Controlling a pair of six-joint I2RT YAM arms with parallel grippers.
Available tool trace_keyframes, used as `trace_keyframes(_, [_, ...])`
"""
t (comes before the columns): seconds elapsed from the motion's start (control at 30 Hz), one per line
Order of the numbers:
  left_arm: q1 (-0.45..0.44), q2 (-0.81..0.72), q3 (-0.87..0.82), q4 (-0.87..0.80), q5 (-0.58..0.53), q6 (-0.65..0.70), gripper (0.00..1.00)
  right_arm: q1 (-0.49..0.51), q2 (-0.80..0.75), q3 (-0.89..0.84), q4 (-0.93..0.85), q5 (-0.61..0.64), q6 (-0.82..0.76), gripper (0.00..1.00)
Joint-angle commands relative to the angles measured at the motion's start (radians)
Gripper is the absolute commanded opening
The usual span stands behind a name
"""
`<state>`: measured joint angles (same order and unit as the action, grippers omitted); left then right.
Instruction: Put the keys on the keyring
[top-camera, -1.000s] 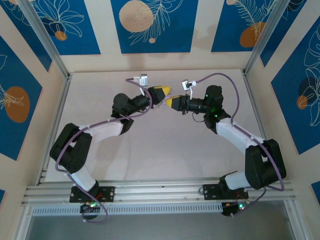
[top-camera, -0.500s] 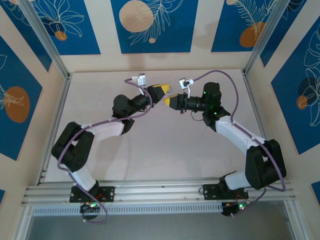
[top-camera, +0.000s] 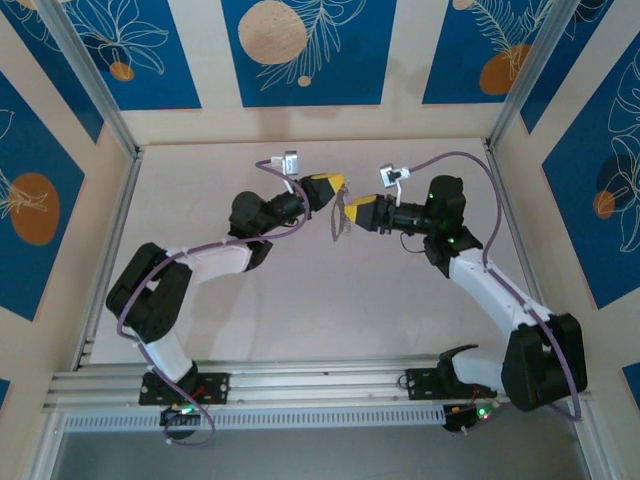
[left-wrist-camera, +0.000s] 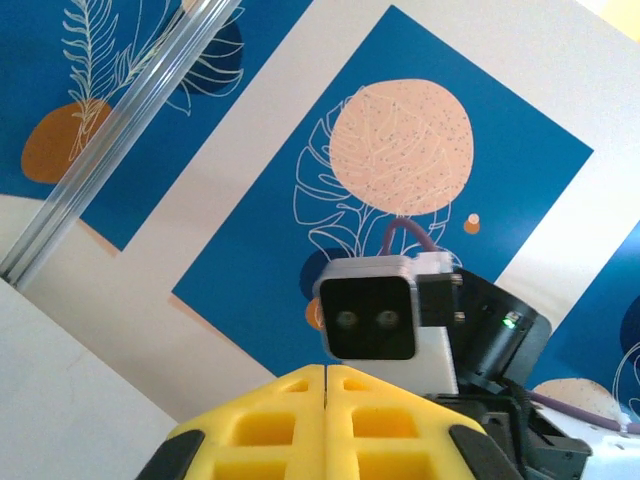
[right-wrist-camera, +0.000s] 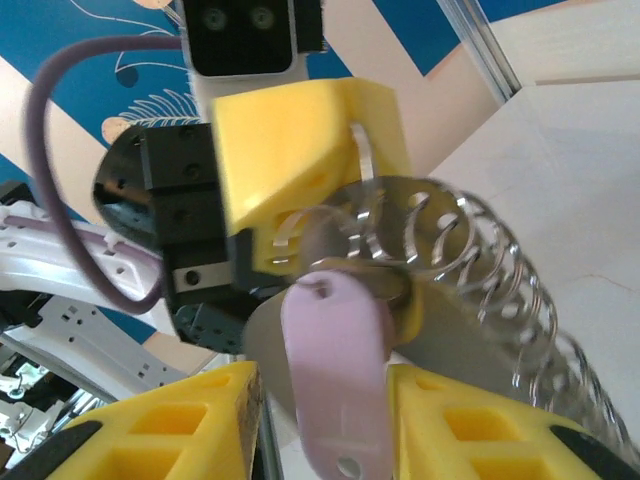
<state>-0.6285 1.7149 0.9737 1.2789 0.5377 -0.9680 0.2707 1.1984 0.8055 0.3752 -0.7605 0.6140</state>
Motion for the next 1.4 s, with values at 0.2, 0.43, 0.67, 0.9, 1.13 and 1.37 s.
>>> trace_keyframes(0.2, [-0.01,0.03,0.034,0.08,0.021,-0.025,0.0,-0.103,-0.181,-0.066,-0.098,0.042,-0.004,0.43])
trace_keyframes(0.43, [-0.017,0.033,0.039,0.078,0.025,-0.026,0.0,-0.104,-0.109,-0.018,0.027,0.109,0.088,0.37])
trace_keyframes(0.67, [-0.023,0.032,0.042,0.076,0.026,-0.024,0.0,-0.1,-0.018,0.009,0.157,0.132,0.164,0.36])
trace_keyframes(0.9, [-0.025,0.037,0.049,0.075,0.026,-0.026,0.0,-0.077,0.039,0.045,0.204,0.142,0.18,0.37])
trace_keyframes(1.13, [-0.027,0.037,0.049,0.076,0.026,-0.024,0.0,-0.058,0.072,0.062,0.225,0.141,0.185,0.37])
trace_keyframes(1.37, [-0.027,0.038,0.049,0.075,0.026,-0.024,0.0,-0.032,0.084,0.058,0.226,0.135,0.173,0.36])
